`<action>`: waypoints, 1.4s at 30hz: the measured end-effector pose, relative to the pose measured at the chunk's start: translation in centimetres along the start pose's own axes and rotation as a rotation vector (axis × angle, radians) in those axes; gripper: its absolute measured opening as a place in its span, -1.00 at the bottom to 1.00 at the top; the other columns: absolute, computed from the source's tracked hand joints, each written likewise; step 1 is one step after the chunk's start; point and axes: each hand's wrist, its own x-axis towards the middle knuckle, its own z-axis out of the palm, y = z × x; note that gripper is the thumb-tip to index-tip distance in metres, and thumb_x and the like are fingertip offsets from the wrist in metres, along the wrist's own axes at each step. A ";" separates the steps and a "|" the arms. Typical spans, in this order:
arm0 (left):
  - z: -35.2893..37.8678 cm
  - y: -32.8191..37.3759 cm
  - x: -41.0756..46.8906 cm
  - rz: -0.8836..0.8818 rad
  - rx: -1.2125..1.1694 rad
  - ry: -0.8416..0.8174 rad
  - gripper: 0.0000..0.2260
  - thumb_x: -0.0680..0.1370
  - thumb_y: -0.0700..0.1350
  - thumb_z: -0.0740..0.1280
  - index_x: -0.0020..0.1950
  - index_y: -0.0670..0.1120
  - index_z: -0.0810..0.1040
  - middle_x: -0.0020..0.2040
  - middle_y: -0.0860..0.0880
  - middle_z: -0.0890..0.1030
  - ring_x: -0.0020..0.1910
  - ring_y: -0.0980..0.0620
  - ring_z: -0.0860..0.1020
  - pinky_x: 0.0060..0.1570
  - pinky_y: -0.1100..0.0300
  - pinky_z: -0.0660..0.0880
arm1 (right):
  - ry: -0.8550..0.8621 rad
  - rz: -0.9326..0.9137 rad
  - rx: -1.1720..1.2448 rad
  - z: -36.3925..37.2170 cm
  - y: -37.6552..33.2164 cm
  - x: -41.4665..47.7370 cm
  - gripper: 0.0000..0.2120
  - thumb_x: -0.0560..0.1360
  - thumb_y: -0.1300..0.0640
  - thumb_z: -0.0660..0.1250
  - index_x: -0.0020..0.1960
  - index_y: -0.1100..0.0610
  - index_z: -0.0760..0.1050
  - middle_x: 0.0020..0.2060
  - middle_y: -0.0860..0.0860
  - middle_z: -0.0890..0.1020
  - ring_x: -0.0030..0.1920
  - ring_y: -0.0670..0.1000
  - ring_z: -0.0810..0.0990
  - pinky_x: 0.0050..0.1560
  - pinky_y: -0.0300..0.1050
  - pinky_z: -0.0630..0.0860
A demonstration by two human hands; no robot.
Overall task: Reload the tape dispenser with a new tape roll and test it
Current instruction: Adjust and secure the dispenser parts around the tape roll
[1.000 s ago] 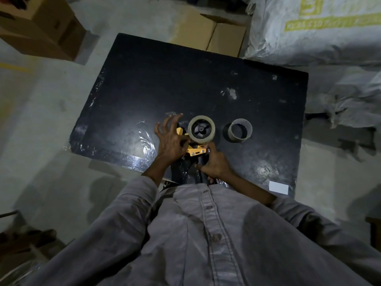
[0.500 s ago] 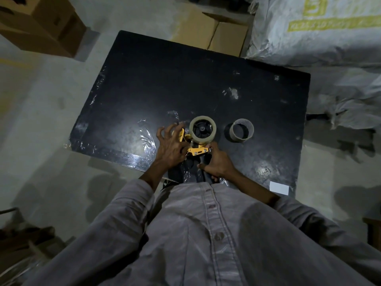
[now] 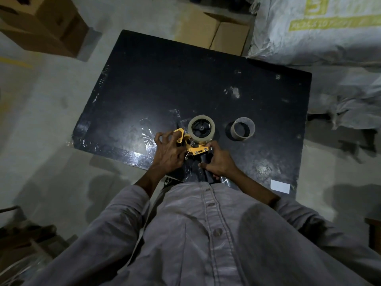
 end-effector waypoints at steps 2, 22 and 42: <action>0.1 0.3 -0.6 -0.036 0.001 -0.023 -0.88 0.55 0.07 0.49 0.04 0.12 0.78 0.34 -0.08 0.52 0.41 -0.20 0.39 0.33 -0.23 0.25 | 0.017 -0.015 -0.029 0.0 0.1 0.0 -0.29 0.46 -0.01 0.72 0.45 -0.01 0.38 -0.12 -0.03 0.68 -0.16 0.10 0.73 -0.13 -0.09 0.59; -0.2 -3.9 -4.1 0.021 -0.145 -0.118 -0.84 0.60 -0.07 0.45 -0.01 -0.09 0.82 0.37 -0.09 0.69 0.34 -0.18 0.56 0.23 -0.08 0.46 | 0.043 -0.049 -0.007 -1.0 0.4 -0.4 -0.37 0.54 0.06 0.64 0.51 -0.03 0.44 -0.14 0.06 0.68 -0.21 0.03 0.62 -0.28 -0.20 0.42; -0.4 -2.0 -6.0 -0.011 -0.205 -0.095 -0.85 0.59 -0.15 0.42 -0.07 -0.11 0.80 0.28 -0.08 0.72 0.24 -0.09 0.61 -0.05 0.10 0.54 | 0.094 -0.242 -0.236 0.3 -0.5 -0.4 -0.10 0.57 -0.42 0.48 0.70 -0.03 0.18 0.49 0.17 0.31 0.26 0.32 0.66 0.09 0.32 0.76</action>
